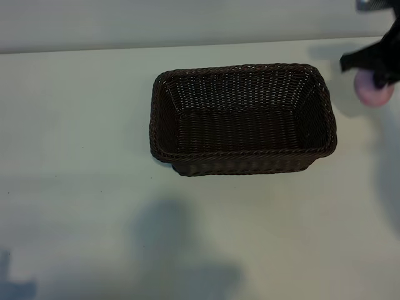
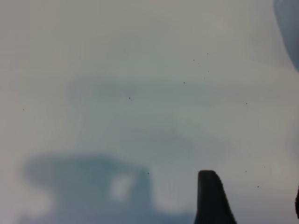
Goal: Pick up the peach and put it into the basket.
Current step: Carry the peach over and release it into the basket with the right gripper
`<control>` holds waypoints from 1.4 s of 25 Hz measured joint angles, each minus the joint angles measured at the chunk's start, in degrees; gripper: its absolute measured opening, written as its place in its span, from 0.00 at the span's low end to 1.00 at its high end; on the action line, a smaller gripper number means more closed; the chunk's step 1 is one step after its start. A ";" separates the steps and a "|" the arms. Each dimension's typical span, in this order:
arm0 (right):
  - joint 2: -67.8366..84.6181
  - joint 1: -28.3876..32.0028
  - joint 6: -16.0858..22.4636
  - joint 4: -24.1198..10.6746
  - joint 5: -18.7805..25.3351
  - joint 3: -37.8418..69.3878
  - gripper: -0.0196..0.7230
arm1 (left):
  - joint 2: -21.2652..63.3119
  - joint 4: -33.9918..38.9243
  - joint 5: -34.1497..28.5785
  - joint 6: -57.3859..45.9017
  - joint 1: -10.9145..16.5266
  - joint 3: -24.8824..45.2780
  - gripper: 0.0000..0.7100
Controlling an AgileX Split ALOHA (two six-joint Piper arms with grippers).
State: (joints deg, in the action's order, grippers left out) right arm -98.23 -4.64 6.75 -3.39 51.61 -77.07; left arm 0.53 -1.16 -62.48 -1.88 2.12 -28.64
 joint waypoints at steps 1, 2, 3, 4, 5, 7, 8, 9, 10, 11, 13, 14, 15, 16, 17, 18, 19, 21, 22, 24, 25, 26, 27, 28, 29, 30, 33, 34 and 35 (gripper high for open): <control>1.01 0.00 0.00 -0.15 0.81 -0.82 0.09 | 0.00 0.00 0.00 0.00 0.00 0.00 0.62; 1.86 0.00 -0.07 -0.15 1.73 -1.65 0.09 | 0.00 0.00 0.00 0.00 0.00 0.00 0.62; 2.43 0.00 -0.25 -0.15 2.40 -2.31 0.09 | 0.00 0.00 0.00 0.00 0.00 0.00 0.62; 2.85 0.00 -0.40 -0.15 3.02 -2.73 0.09 | 0.00 0.00 0.00 0.00 0.00 0.00 0.62; 3.05 0.00 -0.58 -0.15 3.57 -3.15 0.09 | 0.00 0.00 0.00 0.00 0.00 0.00 0.62; 3.12 0.00 -1.03 0.14 4.78 -3.63 0.09 | 0.00 0.00 0.00 0.00 0.00 0.00 0.62; 3.12 -0.06 -1.59 0.81 5.25 -3.68 0.09 | 0.00 0.00 0.00 0.00 0.00 0.00 0.62; 3.12 -0.41 -2.34 1.72 5.77 -3.80 0.09 | 0.00 0.00 0.00 0.00 0.00 0.00 0.62; 3.12 -0.96 -3.03 2.69 6.26 -3.87 0.09 | 0.00 0.00 0.00 0.00 0.00 0.00 0.62; 3.12 -1.71 -3.74 3.39 6.42 -3.94 0.09 | 0.00 0.00 0.00 0.00 0.00 0.00 0.62; 3.12 -4.32 -4.40 4.61 6.47 -4.05 0.09 | 0.00 0.00 0.00 0.00 0.00 0.00 0.62; 3.12 -5.65 -4.54 5.24 6.47 -4.05 0.09 | 0.00 0.00 0.00 0.00 0.00 0.00 0.62; 3.12 -7.36 -4.52 5.75 6.47 -4.05 0.09 | 0.00 0.00 0.00 0.00 0.00 0.00 0.62; 3.12 -9.17 -4.52 6.20 6.47 -4.05 0.09 | 0.00 0.00 0.00 0.00 0.00 0.00 0.62; 3.12 -11.03 -4.46 6.50 6.47 -4.05 0.09 | 0.00 0.00 0.00 0.00 0.00 0.00 0.62; 3.12 -12.61 -4.33 6.57 6.42 -4.05 0.09 | 0.00 0.00 0.00 0.00 0.00 0.00 0.62; 3.12 -14.55 -4.32 6.58 6.28 -4.05 0.09 | 0.00 0.00 0.00 0.00 0.00 0.00 0.62; 3.12 -18.19 -4.27 6.63 5.14 -4.05 0.09 | 0.00 0.00 0.00 0.00 0.00 0.00 0.62; 3.12 -19.52 -4.12 6.76 4.04 -4.05 0.09 | 0.00 0.00 0.00 0.00 0.00 0.00 0.62; 3.12 -21.97 -3.83 7.05 1.62 -4.05 0.09 | 0.00 0.00 0.00 0.00 0.00 0.00 0.62; 3.12 -22.62 -3.53 7.11 0.57 -4.07 0.09 | 0.00 0.00 0.00 0.00 0.00 0.00 0.62; 2.94 -23.17 -3.30 7.18 -0.10 -4.12 0.09 | 0.00 0.00 0.00 0.00 0.00 0.00 0.62; 2.68 -23.42 -3.20 7.18 -0.66 -4.12 0.09 | 0.00 0.00 0.00 0.00 0.00 0.00 0.62; 2.24 -23.48 -3.06 7.24 -1.09 -4.17 0.09 | 0.00 0.00 0.00 0.00 0.00 0.00 0.62; 1.56 -23.48 -2.99 7.17 -1.39 -4.13 0.09 | 0.00 0.00 0.00 0.00 0.00 0.00 0.62; 0.56 -23.48 -2.99 7.01 -1.46 -4.13 0.09 | 0.00 0.00 0.00 0.00 0.00 0.00 0.62; -3.16 -23.48 -3.04 6.77 -2.36 -4.18 0.09 | 0.00 0.00 0.00 0.00 0.00 0.00 0.62; -4.66 -23.48 -3.04 6.77 -3.18 -4.18 0.09 | 0.00 0.00 0.00 0.00 0.00 0.00 0.62; -6.21 -23.48 -3.04 6.69 -4.20 -4.18 0.09 | 0.00 0.00 0.00 0.00 0.00 0.00 0.62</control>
State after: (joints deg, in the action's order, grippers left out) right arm -104.44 -28.12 3.71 3.30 47.41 -81.25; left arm 0.53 -1.16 -62.48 -1.88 2.12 -28.64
